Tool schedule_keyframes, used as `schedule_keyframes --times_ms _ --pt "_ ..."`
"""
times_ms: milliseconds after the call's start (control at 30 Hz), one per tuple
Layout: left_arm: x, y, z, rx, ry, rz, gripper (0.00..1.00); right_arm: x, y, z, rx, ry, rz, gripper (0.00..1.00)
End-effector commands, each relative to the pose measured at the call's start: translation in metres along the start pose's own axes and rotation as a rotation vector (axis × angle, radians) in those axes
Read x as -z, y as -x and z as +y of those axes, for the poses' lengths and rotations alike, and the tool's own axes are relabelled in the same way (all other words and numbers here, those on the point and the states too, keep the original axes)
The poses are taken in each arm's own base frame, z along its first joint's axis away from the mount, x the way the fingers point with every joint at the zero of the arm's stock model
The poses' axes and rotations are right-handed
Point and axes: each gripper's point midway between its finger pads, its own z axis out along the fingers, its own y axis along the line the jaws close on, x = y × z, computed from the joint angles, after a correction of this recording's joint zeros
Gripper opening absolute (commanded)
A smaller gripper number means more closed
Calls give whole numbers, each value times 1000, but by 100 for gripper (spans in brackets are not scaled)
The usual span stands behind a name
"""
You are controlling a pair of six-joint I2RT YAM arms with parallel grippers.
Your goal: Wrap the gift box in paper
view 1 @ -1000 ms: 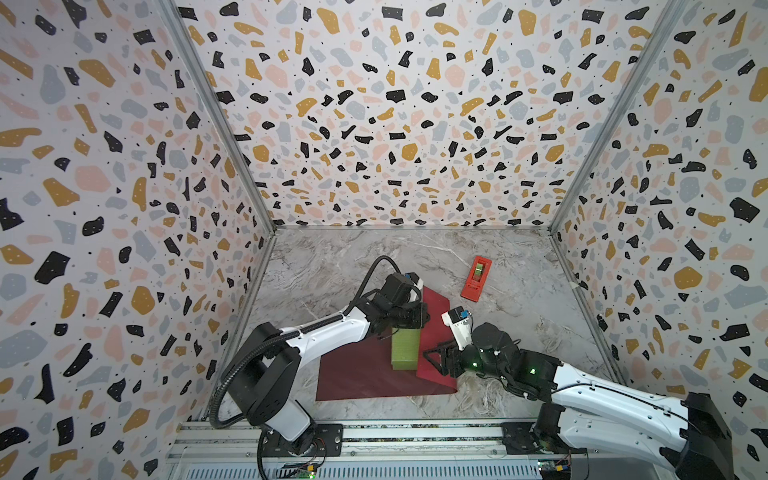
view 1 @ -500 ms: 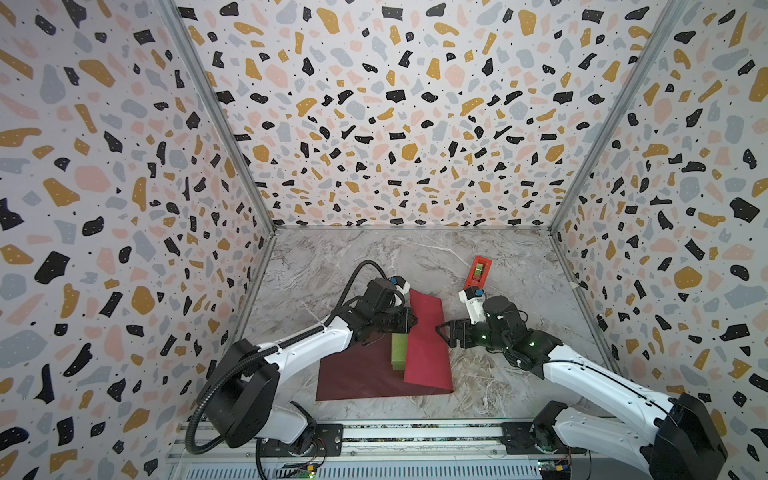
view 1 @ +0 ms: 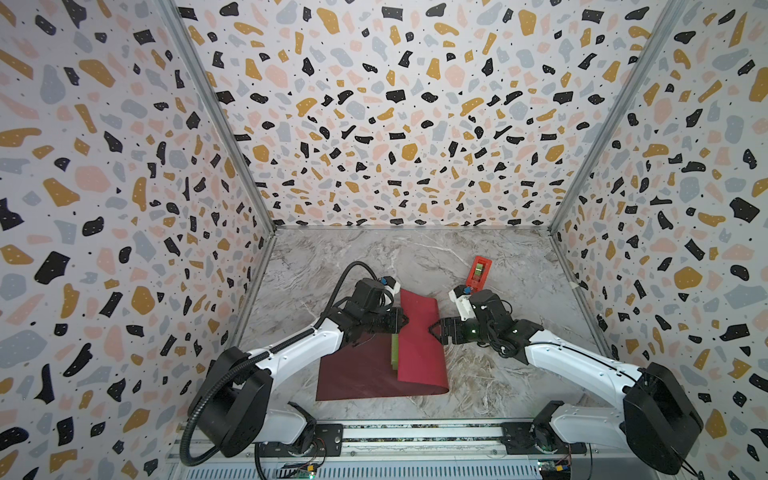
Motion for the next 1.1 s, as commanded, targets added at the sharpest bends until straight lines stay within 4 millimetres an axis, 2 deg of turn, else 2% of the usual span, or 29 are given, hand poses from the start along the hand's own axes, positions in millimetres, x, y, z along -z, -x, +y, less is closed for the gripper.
schedule_keyframes --times_ms 0,533,1067 --pt "3 -7 3 -17 -14 18 0 2 11 7 17 21 -25 96" --pt "4 -14 21 -13 -3 37 0 -19 4 8 13 60 34 96" --pt "4 -17 29 1 12 45 0 -33 -12 2 -6 69 95 94"
